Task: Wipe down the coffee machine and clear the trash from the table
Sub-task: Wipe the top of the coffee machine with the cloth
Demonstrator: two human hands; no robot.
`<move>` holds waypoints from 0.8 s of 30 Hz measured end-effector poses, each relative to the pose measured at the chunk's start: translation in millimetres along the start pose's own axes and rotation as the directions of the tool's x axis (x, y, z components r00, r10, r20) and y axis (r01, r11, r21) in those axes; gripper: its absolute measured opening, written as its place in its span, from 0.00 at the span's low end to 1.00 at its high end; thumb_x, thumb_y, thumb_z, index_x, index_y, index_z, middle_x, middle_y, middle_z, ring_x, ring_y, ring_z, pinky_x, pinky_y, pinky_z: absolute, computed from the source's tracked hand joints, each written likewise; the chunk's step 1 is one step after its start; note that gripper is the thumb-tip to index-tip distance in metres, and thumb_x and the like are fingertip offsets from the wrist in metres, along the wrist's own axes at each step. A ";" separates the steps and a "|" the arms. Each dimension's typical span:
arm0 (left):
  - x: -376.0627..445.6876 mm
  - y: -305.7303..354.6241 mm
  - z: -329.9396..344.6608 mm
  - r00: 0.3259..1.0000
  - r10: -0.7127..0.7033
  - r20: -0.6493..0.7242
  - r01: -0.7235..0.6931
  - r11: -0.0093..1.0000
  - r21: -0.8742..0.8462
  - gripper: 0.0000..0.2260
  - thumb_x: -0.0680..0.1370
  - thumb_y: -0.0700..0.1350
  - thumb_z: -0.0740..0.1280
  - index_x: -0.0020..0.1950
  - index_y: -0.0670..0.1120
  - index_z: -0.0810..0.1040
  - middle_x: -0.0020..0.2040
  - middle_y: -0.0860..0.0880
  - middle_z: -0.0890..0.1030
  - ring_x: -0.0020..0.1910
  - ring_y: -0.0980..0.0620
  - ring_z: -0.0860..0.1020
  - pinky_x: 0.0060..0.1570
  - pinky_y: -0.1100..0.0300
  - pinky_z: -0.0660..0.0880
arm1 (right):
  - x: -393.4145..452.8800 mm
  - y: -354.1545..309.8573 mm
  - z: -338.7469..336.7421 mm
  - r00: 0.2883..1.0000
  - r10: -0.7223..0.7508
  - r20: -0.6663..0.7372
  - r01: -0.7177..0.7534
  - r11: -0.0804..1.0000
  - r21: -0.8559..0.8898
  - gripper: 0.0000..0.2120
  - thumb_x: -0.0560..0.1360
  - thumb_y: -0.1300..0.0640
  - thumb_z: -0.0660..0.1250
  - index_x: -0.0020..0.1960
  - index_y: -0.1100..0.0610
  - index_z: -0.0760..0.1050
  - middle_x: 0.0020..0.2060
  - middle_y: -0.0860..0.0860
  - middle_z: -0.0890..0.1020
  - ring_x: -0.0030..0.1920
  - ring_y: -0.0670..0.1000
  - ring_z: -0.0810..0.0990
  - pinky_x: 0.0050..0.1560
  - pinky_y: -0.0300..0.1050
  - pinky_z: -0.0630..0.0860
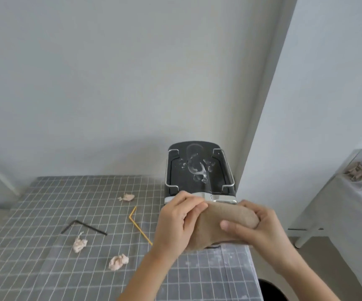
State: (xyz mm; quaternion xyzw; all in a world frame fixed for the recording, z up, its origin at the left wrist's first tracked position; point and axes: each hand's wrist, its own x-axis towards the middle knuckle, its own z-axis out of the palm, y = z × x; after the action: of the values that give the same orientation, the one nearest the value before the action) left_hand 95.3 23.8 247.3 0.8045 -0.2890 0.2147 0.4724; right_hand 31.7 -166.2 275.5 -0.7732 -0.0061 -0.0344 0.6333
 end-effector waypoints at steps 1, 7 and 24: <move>4.9 -4.6 -2.3 0.999 0.003 -0.050 -0.002 1.000 0.007 0.08 0.79 0.44 0.64 0.45 0.45 0.82 0.42 0.54 0.78 0.42 0.57 0.78 0.41 0.63 0.74 | 8.0 -10.1 1.8 1.000 -0.023 -0.021 0.024 0.999 0.030 0.17 0.60 0.51 0.80 0.41 0.60 0.80 0.37 0.62 0.83 0.39 0.57 0.82 0.38 0.48 0.80; -12.2 -59.7 -5.2 0.938 -0.262 -0.229 0.303 0.937 0.171 0.17 0.81 0.54 0.56 0.62 0.45 0.73 0.58 0.51 0.76 0.60 0.53 0.73 0.62 0.58 0.71 | 69.7 -71.4 -4.5 0.974 -0.065 -0.219 0.072 0.997 0.024 0.10 0.71 0.65 0.74 0.48 0.64 0.76 0.40 0.60 0.83 0.36 0.59 0.81 0.31 0.51 0.78; -49.1 -66.1 34.2 0.884 -0.461 0.069 0.338 0.736 0.586 0.30 0.81 0.60 0.46 0.78 0.45 0.52 0.79 0.48 0.53 0.75 0.45 0.58 0.65 0.45 0.66 | 234.0 8.4 75.4 0.972 0.184 0.147 0.029 0.527 -0.849 0.22 0.81 0.40 0.48 0.61 0.46 0.75 0.71 0.56 0.66 0.74 0.65 0.54 0.71 0.68 0.50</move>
State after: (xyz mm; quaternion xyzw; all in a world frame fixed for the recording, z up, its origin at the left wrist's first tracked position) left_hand 105.6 32.0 159.0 0.9678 -0.0810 0.0962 0.2181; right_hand 269.1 -102.1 266.8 -0.9809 -0.0236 0.0806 0.1754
